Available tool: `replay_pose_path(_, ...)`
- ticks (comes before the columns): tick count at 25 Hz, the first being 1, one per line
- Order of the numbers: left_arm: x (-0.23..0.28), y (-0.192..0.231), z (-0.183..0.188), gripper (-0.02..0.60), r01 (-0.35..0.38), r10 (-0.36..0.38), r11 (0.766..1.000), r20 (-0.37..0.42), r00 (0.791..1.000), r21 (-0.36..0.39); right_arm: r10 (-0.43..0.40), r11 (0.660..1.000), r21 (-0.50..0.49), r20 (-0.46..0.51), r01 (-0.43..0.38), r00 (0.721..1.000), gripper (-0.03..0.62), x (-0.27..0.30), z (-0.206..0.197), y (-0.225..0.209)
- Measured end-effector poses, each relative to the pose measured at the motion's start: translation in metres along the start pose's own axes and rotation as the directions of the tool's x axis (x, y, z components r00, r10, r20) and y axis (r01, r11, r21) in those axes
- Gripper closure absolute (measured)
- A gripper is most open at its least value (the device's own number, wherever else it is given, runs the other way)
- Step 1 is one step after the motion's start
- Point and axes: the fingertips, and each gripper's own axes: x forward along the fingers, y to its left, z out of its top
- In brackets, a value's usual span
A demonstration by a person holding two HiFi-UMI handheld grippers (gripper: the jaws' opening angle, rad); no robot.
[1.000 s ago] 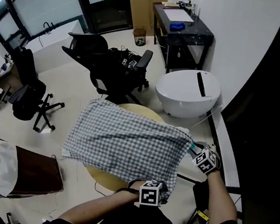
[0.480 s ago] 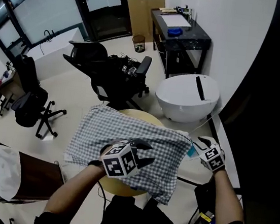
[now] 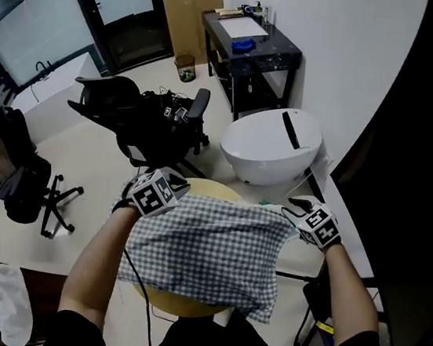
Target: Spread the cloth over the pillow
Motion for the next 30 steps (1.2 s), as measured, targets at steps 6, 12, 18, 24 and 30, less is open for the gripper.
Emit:
replay_pose_path(6,0.058,0.011,-0.041,0.557,0.211,-0.214,0.977,-0.104,0.971,-0.035,0.033,0.999,0.034,-0.101,-0.03,0.994,0.45,0.032,-0.015,-0.005)
replay_pose_path(12,0.096,-0.013,-0.077,0.429,0.424,-0.429,0.903,-0.216,0.877,-0.071,0.113,0.991,0.094,-0.168,-0.098,0.979,0.45,0.056,-0.036,0.002)
replay_pose_path(18,0.108,-0.037,-0.086,0.397,0.536,-0.546,0.838,-0.179,0.818,-0.105,0.224,0.974,0.083,-0.258,-0.21,0.94,0.408,0.07,-0.062,0.021)
replay_pose_path(24,0.109,-0.048,-0.093,0.508,0.555,-0.562,0.827,-0.192,0.805,-0.096,0.248,0.969,0.052,-0.263,-0.243,0.932,0.541,0.077,-0.062,0.03)
replay_pose_path(30,0.1,-0.031,-0.083,0.58,0.487,-0.484,0.873,-0.158,0.861,-0.021,0.18,0.983,-0.004,-0.219,-0.186,0.959,0.585,0.068,-0.049,0.017)
